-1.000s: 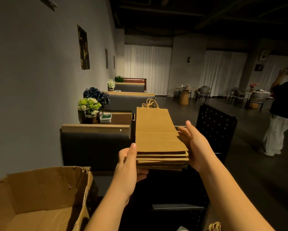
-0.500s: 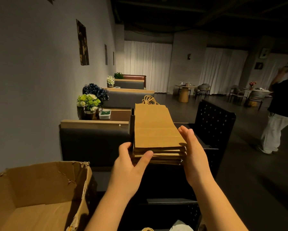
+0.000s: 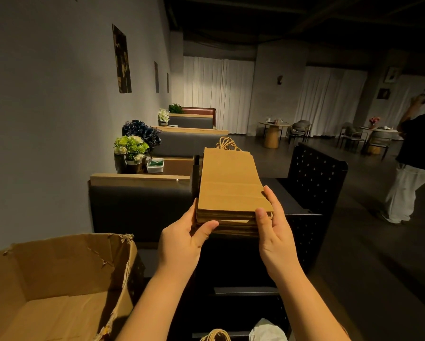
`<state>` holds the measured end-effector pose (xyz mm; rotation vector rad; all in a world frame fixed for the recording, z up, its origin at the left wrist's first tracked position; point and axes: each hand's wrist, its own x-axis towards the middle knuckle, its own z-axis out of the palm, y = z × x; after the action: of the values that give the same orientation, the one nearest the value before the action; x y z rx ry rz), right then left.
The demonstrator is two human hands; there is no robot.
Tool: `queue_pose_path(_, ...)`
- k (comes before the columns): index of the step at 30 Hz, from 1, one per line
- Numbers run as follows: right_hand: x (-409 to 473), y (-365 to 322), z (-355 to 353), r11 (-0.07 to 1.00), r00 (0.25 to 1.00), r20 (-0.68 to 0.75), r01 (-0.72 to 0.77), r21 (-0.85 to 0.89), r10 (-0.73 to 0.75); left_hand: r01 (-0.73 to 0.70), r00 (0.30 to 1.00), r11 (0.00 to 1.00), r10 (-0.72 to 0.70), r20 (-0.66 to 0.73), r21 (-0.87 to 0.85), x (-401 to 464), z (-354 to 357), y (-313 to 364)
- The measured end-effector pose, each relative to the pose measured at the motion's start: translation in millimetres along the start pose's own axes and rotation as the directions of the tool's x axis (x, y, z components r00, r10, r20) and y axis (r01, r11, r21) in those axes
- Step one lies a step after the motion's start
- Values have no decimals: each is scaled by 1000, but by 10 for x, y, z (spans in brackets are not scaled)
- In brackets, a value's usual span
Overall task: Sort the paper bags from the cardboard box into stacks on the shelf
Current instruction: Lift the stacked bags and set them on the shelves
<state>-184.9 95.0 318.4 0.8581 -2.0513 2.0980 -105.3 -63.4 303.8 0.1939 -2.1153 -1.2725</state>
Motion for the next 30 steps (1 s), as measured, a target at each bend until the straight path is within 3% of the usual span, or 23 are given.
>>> queue_pose_path(8,-97,130,-62,1000,997,-65,31,7,-30,-19,999,996,14,-52,-89,-72,21,-125)
queue_pose_path(11,-247,290,-146,998,972,-225,64,-5,-63,88,992,978,-103,-73,-187,-208,40,-196)
queue_pose_path(13,-362,458,-211,1000,964,-267,20,9,-17,183,980,970,-192,-45,-162,-282,59,-283)
queue_pose_path(17,-644,779,-250,990,985,-99,-136,31,138,368,925,926,-355,137,-84,-486,110,-570)
queue_pose_path(20,-861,1026,-219,954,953,37,-300,4,299,432,882,900,-406,238,-65,-674,184,-814)
queue_pose_path(30,-1557,1562,-69,713,700,142,-697,-80,700,532,776,844,-520,356,73,-1234,425,-1324)
